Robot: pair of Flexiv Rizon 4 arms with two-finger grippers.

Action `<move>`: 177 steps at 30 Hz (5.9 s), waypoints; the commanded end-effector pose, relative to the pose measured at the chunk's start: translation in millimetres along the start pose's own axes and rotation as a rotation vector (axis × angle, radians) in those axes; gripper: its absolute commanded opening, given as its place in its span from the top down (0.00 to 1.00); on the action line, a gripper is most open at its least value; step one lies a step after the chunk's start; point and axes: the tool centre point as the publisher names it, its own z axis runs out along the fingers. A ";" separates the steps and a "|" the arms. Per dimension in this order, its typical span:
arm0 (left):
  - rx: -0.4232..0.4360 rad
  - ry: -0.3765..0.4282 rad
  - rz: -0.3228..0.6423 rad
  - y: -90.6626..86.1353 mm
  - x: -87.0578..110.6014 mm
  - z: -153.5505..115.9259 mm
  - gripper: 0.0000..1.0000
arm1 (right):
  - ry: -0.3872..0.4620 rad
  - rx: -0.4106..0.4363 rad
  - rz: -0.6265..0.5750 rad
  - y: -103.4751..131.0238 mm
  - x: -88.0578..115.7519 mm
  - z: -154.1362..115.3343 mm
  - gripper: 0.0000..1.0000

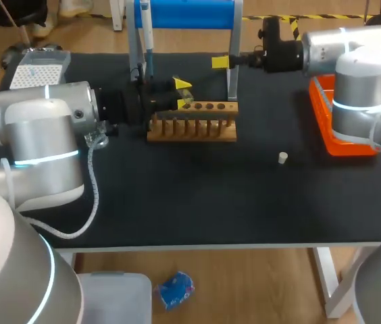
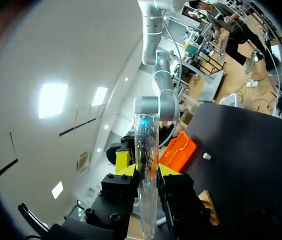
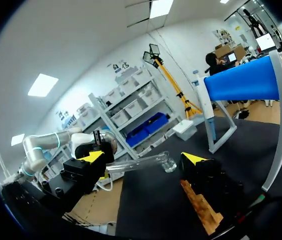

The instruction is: Invert the test tube, pick up the pipette, mount the tip to pipette, aspirate from beaker and dispense into the tube, eject the tip, return the pipette, and cap with the stopper.

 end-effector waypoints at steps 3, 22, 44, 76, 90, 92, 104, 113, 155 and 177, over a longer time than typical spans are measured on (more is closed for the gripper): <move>-0.030 0.007 -0.248 -2.9 -10.3 -2.0 1.00 | -0.089 0.183 -0.221 -7.8 -0.1 -19.2 0.00; 0.023 -0.036 -0.528 -3.1 -24.1 1.9 1.00 | -0.150 0.375 -0.437 -20.5 2.0 -31.5 0.00; 0.038 0.040 -0.767 43.4 -34.4 47.3 1.00 | -0.120 0.489 -0.612 -77.7 -63.4 -69.6 0.00; -0.014 0.058 -0.857 78.9 -23.0 66.7 1.00 | -0.109 0.572 -0.641 -99.2 -102.3 -67.6 0.00; -0.020 0.055 -0.864 88.9 -16.3 73.7 1.00 | -0.109 0.572 -0.641 -99.2 -102.3 -67.6 0.00; -0.020 0.050 -0.869 91.5 -15.0 73.9 1.00 | -0.109 0.572 -0.641 -99.2 -102.3 -67.6 0.00; -0.036 0.042 -0.871 105.2 -11.1 74.9 1.00 | -0.109 0.572 -0.641 -99.2 -102.3 -67.6 0.00; -0.037 0.033 -0.876 110.5 -10.1 74.3 1.00 | -0.109 0.572 -0.641 -99.2 -102.3 -67.6 0.00; -0.039 0.010 -0.946 143.4 21.7 76.4 1.00 | -0.109 0.572 -0.641 -99.2 -102.3 -67.6 0.00; -0.036 0.005 -0.986 157.4 36.2 78.4 1.00 | -0.109 0.572 -0.641 -99.2 -102.3 -67.6 0.00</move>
